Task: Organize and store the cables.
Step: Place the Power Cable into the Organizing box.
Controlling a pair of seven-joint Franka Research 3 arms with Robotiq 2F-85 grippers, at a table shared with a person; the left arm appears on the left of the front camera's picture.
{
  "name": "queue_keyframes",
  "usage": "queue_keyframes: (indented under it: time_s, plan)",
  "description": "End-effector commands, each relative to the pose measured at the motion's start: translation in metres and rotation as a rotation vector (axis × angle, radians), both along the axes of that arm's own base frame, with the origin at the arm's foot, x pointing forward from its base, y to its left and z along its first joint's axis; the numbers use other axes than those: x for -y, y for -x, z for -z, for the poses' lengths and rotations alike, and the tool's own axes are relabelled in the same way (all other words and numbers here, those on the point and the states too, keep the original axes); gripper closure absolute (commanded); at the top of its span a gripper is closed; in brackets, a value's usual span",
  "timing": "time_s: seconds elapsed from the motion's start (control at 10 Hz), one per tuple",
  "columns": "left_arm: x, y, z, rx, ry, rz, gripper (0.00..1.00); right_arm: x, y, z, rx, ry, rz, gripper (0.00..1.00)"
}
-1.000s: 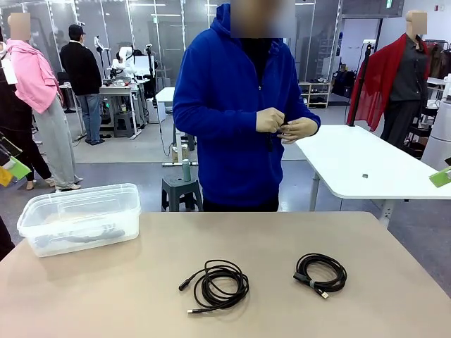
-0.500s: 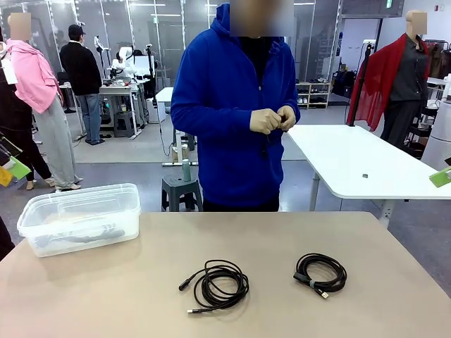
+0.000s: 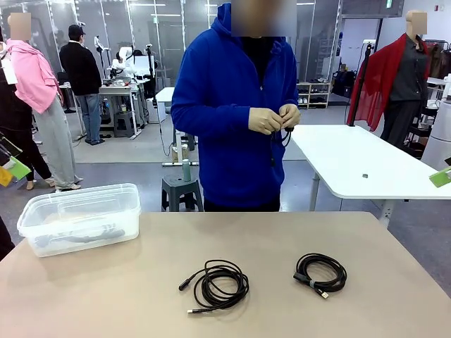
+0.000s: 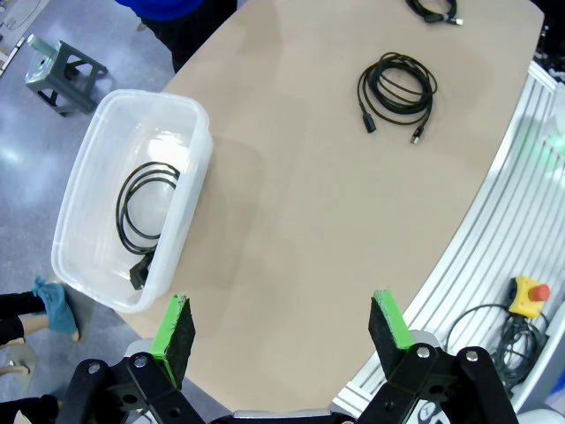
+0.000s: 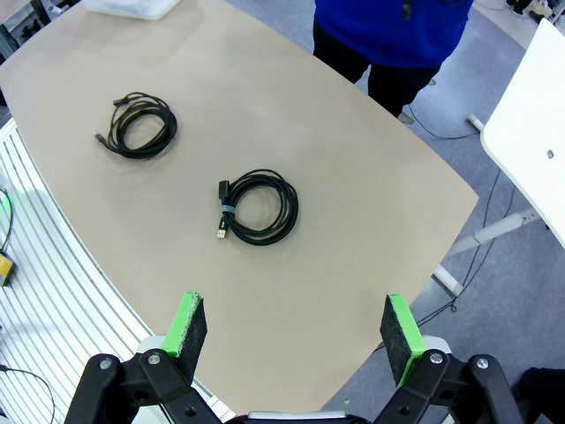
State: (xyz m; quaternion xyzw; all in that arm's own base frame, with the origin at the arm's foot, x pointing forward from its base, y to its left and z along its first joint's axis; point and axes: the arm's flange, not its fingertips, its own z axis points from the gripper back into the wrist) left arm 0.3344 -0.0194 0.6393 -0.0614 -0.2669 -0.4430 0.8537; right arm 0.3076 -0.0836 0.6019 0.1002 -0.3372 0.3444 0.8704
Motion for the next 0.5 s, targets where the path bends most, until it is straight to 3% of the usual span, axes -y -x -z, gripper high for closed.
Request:
queue_keyframes:
  time_s: [0.0,0.4]
  plan:
    - [0.0015,-0.0023,-0.0031,-0.007,-0.009,-0.016,0.00,0.0012,0.0001,0.0012,0.002,-0.003,-0.007,0.00]
    - [0.0015,-0.0023,-0.0031,-0.007,-0.009,-0.016,0.00,0.0012,0.0001,0.0012,0.002,-0.003,-0.007,0.00]
